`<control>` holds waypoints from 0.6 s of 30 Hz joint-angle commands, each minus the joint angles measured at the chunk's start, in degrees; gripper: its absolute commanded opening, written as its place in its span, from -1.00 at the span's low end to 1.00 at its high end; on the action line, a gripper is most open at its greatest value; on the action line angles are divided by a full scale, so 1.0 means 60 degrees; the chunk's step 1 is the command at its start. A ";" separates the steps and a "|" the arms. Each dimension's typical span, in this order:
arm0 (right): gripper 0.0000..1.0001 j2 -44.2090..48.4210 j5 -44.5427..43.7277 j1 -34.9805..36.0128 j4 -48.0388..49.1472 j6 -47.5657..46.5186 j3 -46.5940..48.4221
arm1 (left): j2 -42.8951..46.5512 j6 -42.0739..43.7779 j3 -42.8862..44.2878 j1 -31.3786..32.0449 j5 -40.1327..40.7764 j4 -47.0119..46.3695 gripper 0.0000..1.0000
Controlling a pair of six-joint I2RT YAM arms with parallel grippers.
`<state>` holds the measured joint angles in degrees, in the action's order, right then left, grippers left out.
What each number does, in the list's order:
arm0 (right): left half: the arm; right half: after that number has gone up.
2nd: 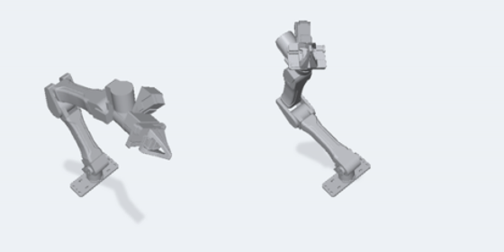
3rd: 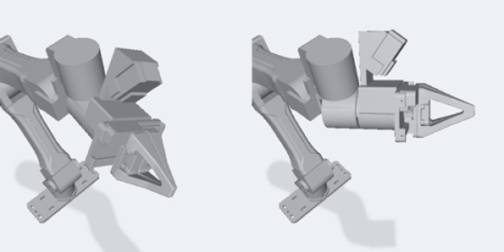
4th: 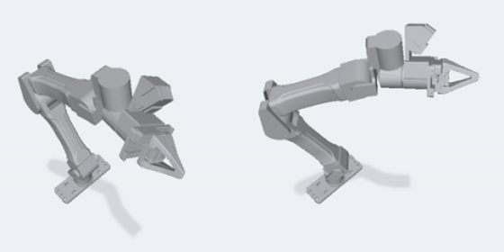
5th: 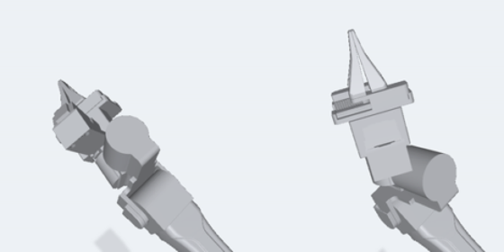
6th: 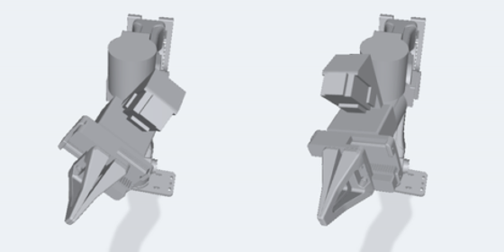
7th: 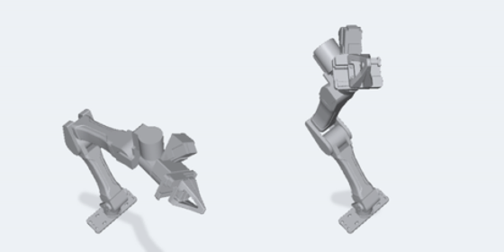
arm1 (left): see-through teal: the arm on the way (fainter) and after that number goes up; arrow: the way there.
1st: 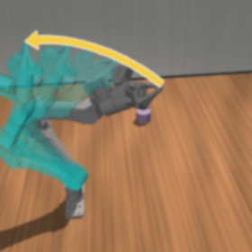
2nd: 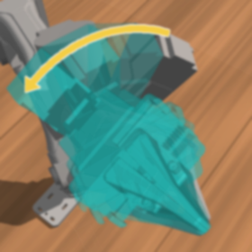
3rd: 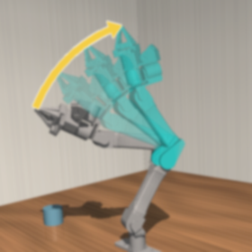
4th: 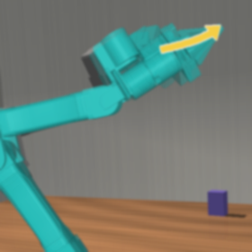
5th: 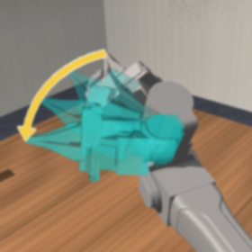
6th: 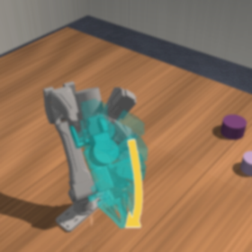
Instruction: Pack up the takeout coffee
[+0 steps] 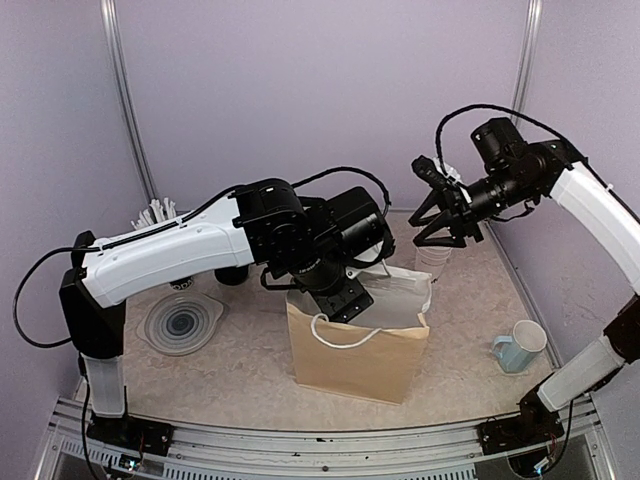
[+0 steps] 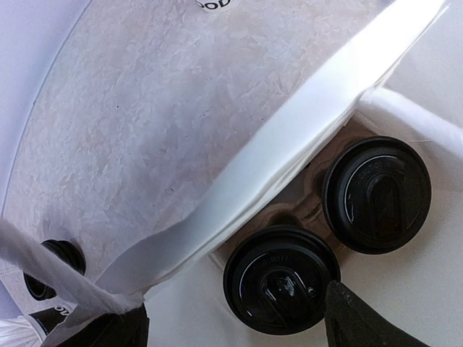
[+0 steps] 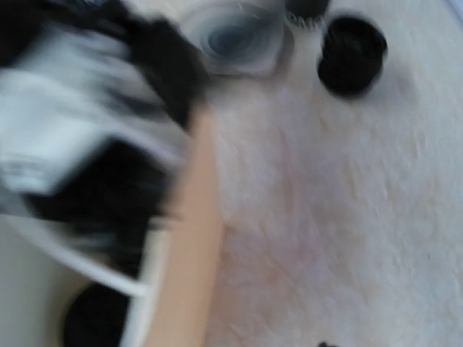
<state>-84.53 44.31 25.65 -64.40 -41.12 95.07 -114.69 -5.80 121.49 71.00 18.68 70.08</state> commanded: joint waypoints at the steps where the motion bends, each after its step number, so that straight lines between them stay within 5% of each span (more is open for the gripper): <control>1: -0.04 0.1134 0.0983 0.0003 -0.0648 -0.0544 -0.0400 | 0.0176 -0.0109 0.0244 -0.0127 0.0093 -0.0108 0.63; 18: -0.16 0.1420 0.0297 0.1692 0.1602 0.0218 -0.1868 | 0.0057 -0.0450 0.0274 -0.0130 -0.0065 -0.0138 0.60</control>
<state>-75.44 46.65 34.13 -58.81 -41.25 84.33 -114.69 -7.49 121.58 70.59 18.44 69.95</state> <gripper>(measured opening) 0.421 0.801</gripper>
